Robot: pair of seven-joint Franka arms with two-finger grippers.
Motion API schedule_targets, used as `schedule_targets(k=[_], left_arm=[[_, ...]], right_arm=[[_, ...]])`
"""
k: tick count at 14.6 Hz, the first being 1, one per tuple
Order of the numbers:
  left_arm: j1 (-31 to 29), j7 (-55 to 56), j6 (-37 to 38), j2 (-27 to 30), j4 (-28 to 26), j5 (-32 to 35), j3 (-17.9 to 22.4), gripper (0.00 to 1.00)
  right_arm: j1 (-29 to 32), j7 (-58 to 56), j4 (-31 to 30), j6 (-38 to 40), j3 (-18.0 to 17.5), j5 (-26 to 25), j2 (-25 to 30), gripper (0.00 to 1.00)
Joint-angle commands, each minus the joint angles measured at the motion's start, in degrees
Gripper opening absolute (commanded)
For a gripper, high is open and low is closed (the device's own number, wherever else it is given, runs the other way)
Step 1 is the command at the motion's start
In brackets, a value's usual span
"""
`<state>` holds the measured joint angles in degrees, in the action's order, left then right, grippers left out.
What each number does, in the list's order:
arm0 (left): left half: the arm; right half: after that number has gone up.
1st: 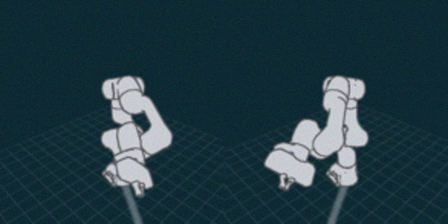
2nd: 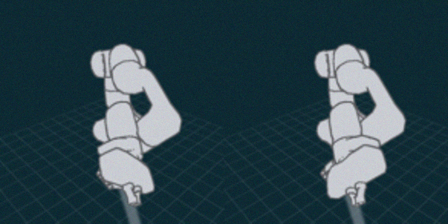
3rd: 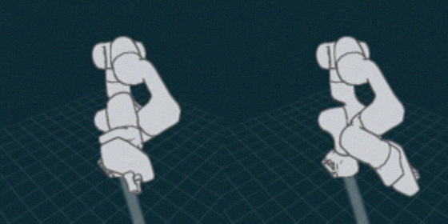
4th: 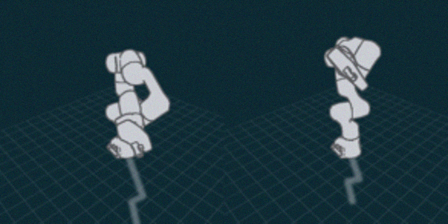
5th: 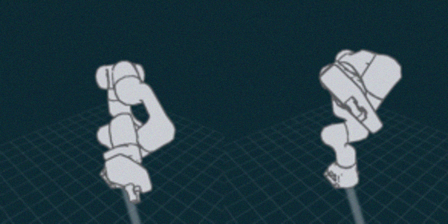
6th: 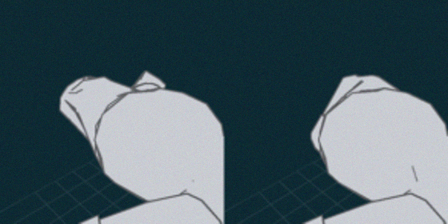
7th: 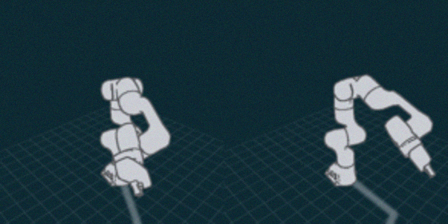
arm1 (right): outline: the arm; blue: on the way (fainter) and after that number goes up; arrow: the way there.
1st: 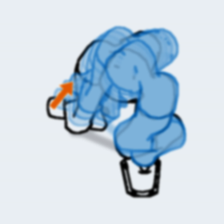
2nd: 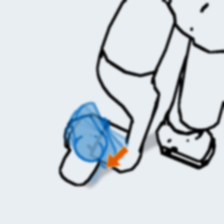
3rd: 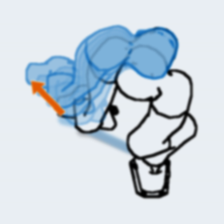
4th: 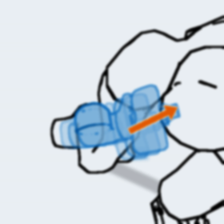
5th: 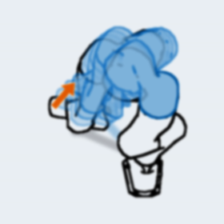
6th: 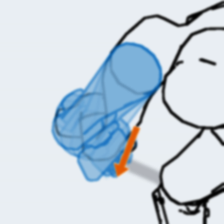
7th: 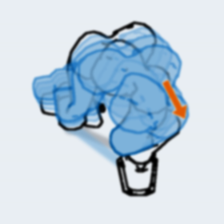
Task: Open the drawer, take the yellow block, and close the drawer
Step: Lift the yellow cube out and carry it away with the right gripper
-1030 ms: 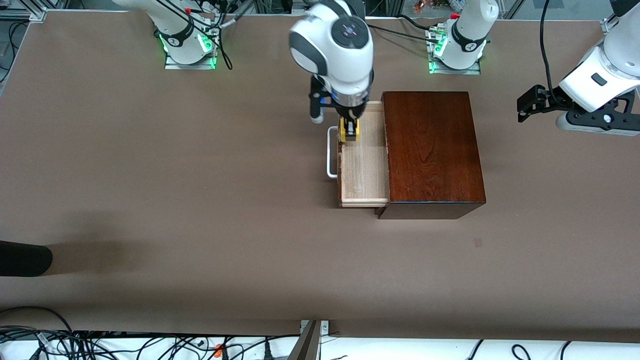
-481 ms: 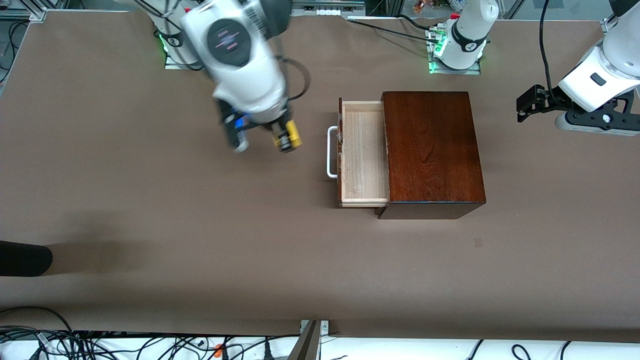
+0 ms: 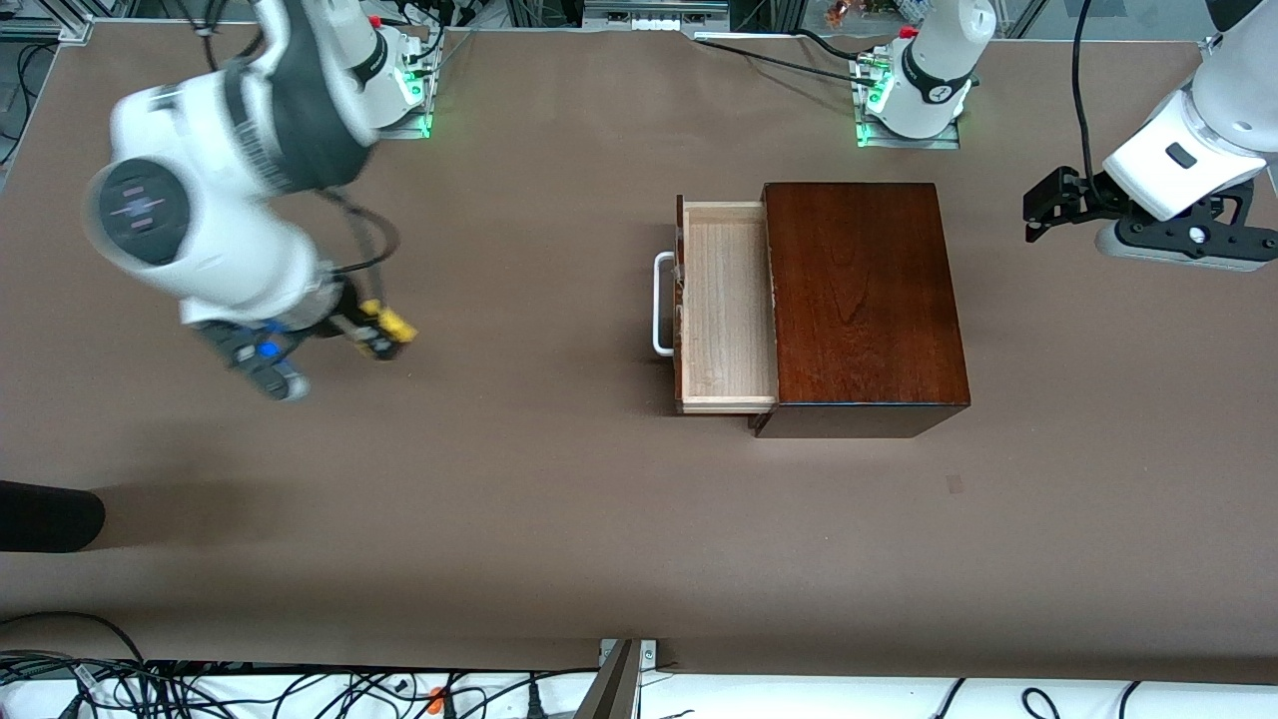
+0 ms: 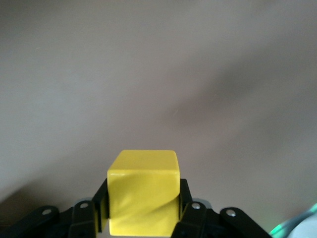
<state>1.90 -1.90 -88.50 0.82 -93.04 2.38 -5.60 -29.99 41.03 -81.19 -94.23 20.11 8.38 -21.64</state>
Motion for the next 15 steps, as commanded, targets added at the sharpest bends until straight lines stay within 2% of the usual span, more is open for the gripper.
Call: schedule_targets(k=[1, 4, 6, 11, 15], left_arm=[[-0.3, -2.7, 1.5, 0.1, 0.8, -1.1, 0.1, 1.00], [-0.3, -2.7, 2.1, 0.0, 1.2, -1.1, 0.1, 1.00], [-0.3, -2.8, 2.2, 0.0, 1.2, -1.1, 0.1, 1.00], [-0.2, -2.7, 2.2, 0.0, 1.2, -1.2, 0.0, 1.00], [-0.2, -2.8, 2.3, 0.0, 1.2, -1.2, 0.0, 1.00]], right_arm=[[2.4, -22.5, -2.6, -2.7, 5.2, 1.1, -0.5, 0.01], [9.8, -37.2, -2.5, -7.6, 5.1, 2.2, -3.7, 0.01], [12.8, -45.6, -2.5, -11.6, 5.1, 5.2, -7.2, 0.01], [16.2, -56.1, -2.5, -21.9, 5.0, 13.1, -16.9, 0.01], [17.4, -59.3, -2.5, -27.0, 4.9, 15.2, -21.9, 0.02]])
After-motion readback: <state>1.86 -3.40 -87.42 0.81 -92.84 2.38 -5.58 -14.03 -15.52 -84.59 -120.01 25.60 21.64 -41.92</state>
